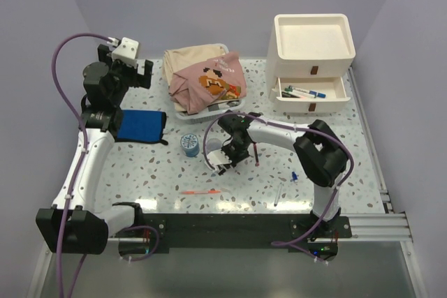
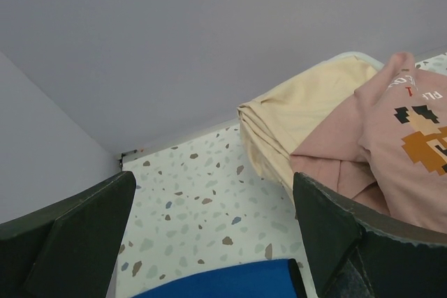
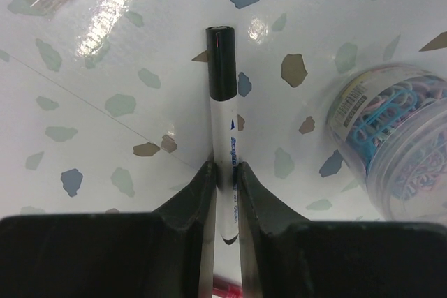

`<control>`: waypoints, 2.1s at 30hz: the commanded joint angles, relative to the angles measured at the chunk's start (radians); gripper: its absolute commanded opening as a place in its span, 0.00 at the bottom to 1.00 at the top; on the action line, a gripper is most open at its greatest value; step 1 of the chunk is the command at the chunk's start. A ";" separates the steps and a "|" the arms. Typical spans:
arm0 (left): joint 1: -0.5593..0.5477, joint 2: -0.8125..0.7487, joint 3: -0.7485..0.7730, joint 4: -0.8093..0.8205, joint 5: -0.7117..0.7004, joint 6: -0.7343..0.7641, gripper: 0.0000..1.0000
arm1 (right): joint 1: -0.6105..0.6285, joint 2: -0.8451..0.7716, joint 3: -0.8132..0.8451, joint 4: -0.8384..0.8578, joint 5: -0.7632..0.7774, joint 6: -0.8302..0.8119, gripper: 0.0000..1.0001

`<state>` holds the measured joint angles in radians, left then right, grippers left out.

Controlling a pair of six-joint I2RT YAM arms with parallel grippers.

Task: Sort the stationery into containers
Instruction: Pick up the pen from the center of the board, then place the pen in the drawer.

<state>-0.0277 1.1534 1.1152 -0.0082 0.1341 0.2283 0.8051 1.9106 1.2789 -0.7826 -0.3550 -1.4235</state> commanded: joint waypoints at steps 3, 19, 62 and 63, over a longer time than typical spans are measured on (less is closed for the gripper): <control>0.000 0.012 0.028 0.086 0.001 0.011 1.00 | -0.101 -0.096 0.123 -0.135 0.041 0.127 0.00; 0.000 0.086 0.023 0.238 0.058 -0.055 1.00 | -0.352 -0.238 0.379 -0.044 0.352 0.318 0.00; -0.087 0.206 0.103 0.246 0.064 -0.066 1.00 | -0.647 -0.596 -0.085 0.428 0.366 0.803 0.53; -0.090 0.206 0.097 0.249 0.065 -0.066 1.00 | -0.647 -0.669 -0.139 0.462 0.364 0.858 0.55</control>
<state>-0.0975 1.3582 1.1954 0.1791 0.2039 0.1505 0.1623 1.4437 1.2835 -0.4492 0.0887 -0.8459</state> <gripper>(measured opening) 0.997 0.536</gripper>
